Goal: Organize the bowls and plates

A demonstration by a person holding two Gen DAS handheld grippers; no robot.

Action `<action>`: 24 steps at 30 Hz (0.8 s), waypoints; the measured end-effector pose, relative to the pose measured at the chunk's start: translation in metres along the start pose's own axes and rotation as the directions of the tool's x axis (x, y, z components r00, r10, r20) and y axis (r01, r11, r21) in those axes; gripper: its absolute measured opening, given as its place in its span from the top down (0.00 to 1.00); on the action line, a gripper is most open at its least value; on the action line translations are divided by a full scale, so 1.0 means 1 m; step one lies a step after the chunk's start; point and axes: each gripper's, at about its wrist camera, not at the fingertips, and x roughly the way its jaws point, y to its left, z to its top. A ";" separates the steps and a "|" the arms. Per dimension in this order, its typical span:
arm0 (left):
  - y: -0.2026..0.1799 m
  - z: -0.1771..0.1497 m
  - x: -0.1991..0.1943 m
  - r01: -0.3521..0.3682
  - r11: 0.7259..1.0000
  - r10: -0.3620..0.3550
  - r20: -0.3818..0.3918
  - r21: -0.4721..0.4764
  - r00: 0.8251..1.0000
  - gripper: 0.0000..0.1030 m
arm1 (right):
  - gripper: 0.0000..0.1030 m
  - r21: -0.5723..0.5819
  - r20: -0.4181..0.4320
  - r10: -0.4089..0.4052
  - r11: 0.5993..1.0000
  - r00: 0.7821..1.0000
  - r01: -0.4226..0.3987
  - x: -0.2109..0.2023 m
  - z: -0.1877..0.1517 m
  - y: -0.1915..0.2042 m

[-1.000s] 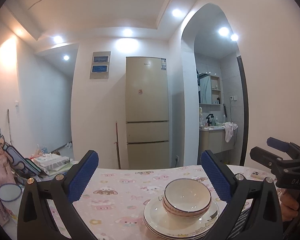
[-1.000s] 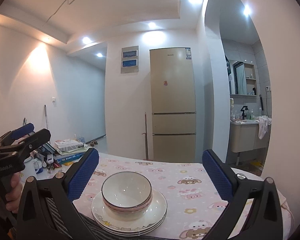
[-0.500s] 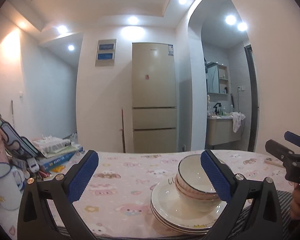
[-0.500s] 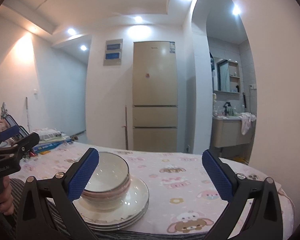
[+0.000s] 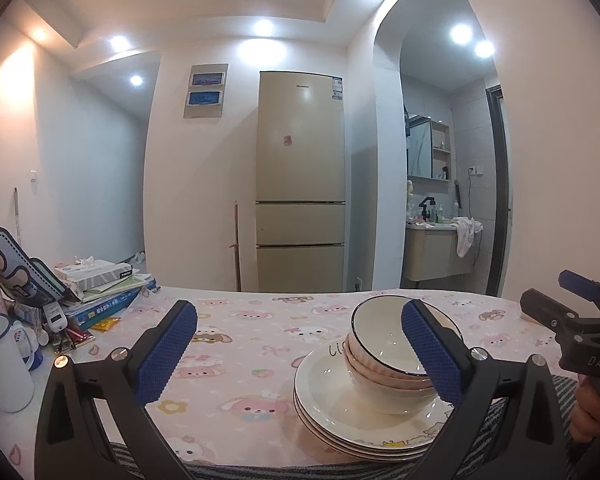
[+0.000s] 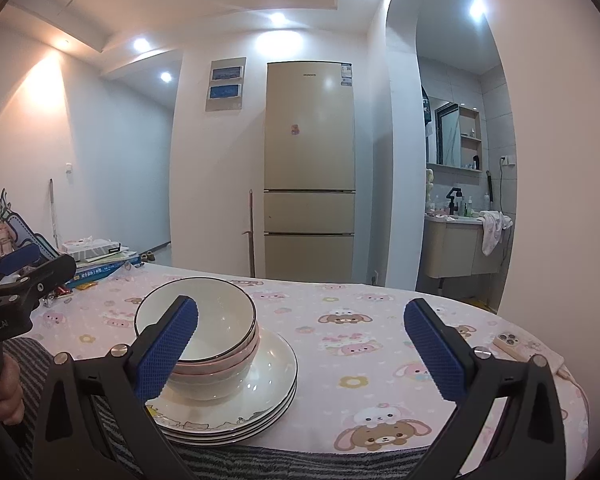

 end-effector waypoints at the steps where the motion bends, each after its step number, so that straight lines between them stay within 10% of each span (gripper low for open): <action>1: 0.000 0.000 0.000 -0.001 1.000 0.001 0.001 0.000 1.000 0.00 | 0.00 0.003 0.001 0.000 1.000 1.000 0.000 0.000 0.000 -0.001; 24: 0.001 -0.002 -0.003 -0.020 1.000 0.020 0.001 -0.017 1.000 0.00 | 0.00 0.006 -0.019 -0.001 1.000 1.000 0.001 0.004 0.002 -0.002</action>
